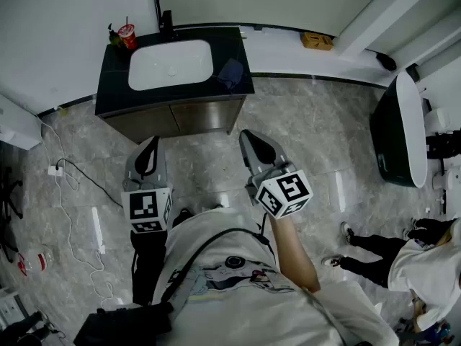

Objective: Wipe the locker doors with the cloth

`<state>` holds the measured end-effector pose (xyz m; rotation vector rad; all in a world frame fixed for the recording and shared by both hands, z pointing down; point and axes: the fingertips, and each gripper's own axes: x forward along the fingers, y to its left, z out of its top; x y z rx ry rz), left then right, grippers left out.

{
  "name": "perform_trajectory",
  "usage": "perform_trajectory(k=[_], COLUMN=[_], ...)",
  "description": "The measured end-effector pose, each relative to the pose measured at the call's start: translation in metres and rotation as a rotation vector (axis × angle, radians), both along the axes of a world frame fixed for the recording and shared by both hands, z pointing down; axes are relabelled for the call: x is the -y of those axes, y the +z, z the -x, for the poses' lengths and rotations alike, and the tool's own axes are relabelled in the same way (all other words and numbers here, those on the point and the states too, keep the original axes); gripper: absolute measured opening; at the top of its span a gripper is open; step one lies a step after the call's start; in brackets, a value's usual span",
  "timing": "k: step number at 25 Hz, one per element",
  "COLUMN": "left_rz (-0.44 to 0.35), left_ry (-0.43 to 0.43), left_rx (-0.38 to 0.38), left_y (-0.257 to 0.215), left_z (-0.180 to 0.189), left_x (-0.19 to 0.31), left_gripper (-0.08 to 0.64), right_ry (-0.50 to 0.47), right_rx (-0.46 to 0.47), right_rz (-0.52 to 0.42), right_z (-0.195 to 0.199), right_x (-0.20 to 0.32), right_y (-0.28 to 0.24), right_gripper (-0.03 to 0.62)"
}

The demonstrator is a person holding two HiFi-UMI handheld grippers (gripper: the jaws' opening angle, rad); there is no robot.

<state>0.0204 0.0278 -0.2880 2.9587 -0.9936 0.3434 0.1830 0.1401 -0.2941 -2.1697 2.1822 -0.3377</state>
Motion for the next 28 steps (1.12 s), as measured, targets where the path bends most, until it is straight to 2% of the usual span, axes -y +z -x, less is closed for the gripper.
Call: perform_trajectory(k=[28], left_rz=[0.023], left_ry=[-0.020], left_rx=[0.001], left_y=[0.004], left_z=[-0.020], left_x=[-0.013], left_gripper=[0.000], right_ry=[-0.003], right_rx=[-0.059], right_rz=[-0.025], right_z=[-0.018], right_x=[0.000], right_y=[-0.005], right_gripper=[-0.002])
